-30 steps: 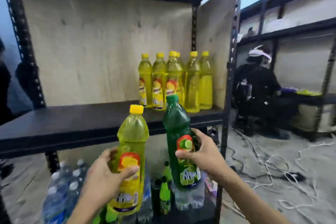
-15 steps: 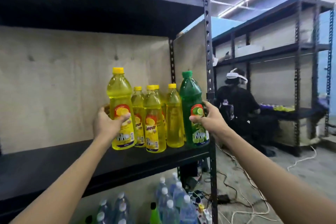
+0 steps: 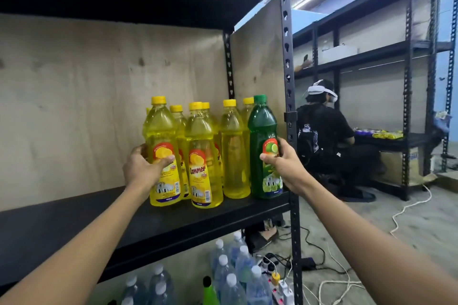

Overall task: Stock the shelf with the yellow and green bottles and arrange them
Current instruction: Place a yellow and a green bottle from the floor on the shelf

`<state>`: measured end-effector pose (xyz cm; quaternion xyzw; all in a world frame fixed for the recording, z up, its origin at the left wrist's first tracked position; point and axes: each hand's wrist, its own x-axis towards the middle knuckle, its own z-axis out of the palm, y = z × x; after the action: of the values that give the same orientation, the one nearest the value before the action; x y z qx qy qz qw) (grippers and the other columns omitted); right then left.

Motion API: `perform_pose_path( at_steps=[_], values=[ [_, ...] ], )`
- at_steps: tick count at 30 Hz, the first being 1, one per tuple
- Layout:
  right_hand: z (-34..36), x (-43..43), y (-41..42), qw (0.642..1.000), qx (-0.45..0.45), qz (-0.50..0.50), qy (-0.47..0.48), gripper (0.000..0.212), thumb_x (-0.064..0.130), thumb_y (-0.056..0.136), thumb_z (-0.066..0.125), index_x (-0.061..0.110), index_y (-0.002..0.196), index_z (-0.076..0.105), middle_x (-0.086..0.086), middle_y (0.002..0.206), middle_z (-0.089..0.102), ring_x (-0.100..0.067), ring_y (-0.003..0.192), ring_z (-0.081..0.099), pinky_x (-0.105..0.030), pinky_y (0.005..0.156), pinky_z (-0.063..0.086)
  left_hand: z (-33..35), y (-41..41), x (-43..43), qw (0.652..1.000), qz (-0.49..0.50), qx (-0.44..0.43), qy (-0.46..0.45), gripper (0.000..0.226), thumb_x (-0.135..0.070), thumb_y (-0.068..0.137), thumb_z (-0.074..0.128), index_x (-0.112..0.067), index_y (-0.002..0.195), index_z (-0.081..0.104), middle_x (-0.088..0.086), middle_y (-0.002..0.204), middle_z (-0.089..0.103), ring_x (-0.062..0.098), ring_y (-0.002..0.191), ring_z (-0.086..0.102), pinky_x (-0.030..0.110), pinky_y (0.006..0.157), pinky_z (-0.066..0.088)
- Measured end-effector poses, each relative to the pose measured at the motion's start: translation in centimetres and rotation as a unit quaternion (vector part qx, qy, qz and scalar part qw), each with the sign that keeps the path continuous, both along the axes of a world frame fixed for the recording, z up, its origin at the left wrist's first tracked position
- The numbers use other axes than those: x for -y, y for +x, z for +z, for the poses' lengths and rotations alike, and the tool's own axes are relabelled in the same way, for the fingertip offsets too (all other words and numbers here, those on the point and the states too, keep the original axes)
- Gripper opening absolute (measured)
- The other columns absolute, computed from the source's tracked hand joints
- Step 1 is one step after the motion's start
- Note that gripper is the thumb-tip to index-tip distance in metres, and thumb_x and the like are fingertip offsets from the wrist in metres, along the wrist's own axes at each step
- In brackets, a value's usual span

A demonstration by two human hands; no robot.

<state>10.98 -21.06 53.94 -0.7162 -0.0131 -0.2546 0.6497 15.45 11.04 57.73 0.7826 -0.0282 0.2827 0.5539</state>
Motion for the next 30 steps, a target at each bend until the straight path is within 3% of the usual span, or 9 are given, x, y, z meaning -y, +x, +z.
perform_pose_path(
  at_steps=[8,11,14,17,25,30],
  values=[
    [-1.0,-1.2,0.2,0.998,0.048,-0.035,-0.017,0.072,0.013,0.092,0.066,0.022,0.152,0.028,0.001,0.129,0.052,-0.007,0.103,0.058,-0.018,0.075,0.046,-2.6,-0.2,-0.5,1.000,-0.004,-0.014,-0.022,0.080,-0.036,0.072,0.085,-0.018,0.140,0.046,0.009,0.134,0.060,0.029,0.119,0.060,0.044,0.091,0.053],
    [-1.7,-1.8,-0.6,0.995,0.040,-0.073,-0.061,0.073,0.027,0.093,0.066,0.022,0.154,0.026,0.002,0.132,0.052,-0.009,0.108,0.054,-0.022,0.087,0.045,-3.1,-0.8,-0.3,1.000,-0.017,-0.001,0.010,0.078,-0.038,0.075,0.083,-0.018,0.140,0.045,0.008,0.130,0.062,0.028,0.115,0.062,0.043,0.090,0.053],
    [-3.5,-2.0,-1.2,0.977,0.014,-0.150,-0.150,0.091,0.041,0.080,0.078,0.018,0.154,0.028,-0.003,0.136,0.056,-0.016,0.117,0.057,-0.035,0.100,0.049,-3.8,-1.3,-0.1,0.999,-0.022,0.003,0.023,0.077,-0.037,0.077,0.081,-0.019,0.141,0.044,0.007,0.129,0.063,0.028,0.113,0.063,0.045,0.090,0.055],
    [-4.8,-2.4,-1.5,0.959,-0.006,-0.194,-0.208,0.108,0.044,0.075,0.082,0.014,0.158,0.019,-0.009,0.138,0.052,-0.022,0.126,0.050,-0.032,0.105,0.041,-4.7,-1.7,-0.4,0.998,-0.032,-0.042,0.030,0.077,-0.035,0.079,0.080,-0.021,0.144,0.042,0.006,0.131,0.062,0.029,0.116,0.062,0.046,0.093,0.053],
    [-4.7,-2.9,-1.3,0.962,-0.026,-0.196,-0.189,0.105,0.040,0.081,0.078,0.014,0.159,0.013,-0.013,0.143,0.046,-0.027,0.132,0.045,-0.036,0.106,0.039,-7.0,-3.3,-2.1,0.975,-0.033,-0.161,0.149,0.075,-0.016,0.073,0.086,-0.020,0.138,0.049,0.006,0.129,0.065,0.027,0.119,0.059,0.040,0.102,0.045],
    [-4.7,-3.1,-1.7,0.965,-0.050,-0.197,-0.168,0.107,0.042,0.078,0.080,0.013,0.158,0.016,-0.013,0.142,0.050,-0.029,0.130,0.049,-0.041,0.108,0.042,-6.4,-5.8,-2.5,0.968,-0.055,-0.183,0.161,0.076,-0.009,0.075,0.082,-0.014,0.142,0.047,0.009,0.137,0.060,0.027,0.126,0.055,0.038,0.107,0.041]
  ],
)
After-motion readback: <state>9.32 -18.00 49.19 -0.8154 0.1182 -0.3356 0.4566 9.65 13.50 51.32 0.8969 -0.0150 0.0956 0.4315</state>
